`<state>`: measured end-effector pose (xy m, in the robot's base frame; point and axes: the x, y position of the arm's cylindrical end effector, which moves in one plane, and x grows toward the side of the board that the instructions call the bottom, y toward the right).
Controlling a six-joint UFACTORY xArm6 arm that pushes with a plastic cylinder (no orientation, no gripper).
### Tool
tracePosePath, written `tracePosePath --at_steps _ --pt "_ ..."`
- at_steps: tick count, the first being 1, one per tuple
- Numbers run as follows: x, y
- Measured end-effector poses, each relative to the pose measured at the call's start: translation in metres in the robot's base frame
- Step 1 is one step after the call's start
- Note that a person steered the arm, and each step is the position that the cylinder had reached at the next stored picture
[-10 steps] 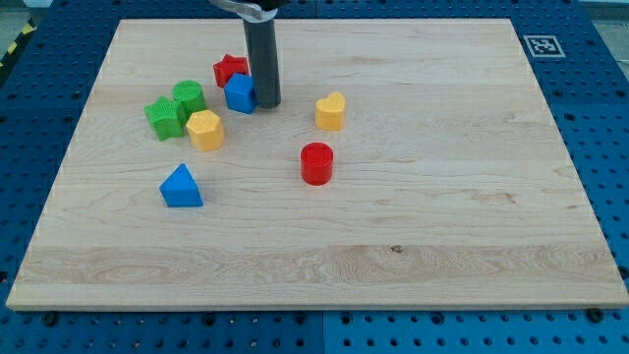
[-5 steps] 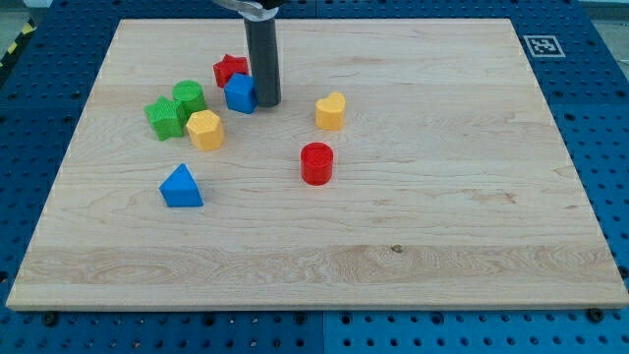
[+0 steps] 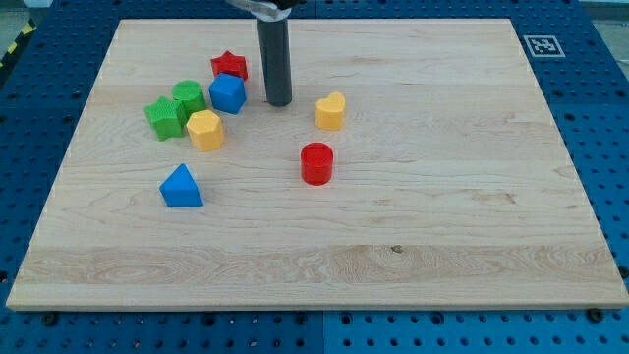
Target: Move the blue triangle diagonally bottom left to the red circle
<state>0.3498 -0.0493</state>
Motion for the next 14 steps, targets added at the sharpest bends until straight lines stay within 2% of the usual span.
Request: tracePosePath --at_steps 2,3,5,6,8,9,10,12,14 --pt "-0.073 0.003" --pt "-0.104 -0.026" --pt "-0.109 -0.177" --pt "-0.080 -0.197" --pt "0.039 -0.193" --pt "0.082 -0.169" --pt "0.097 -0.136" --pt "0.142 -0.120" --pt "0.183 -0.056"
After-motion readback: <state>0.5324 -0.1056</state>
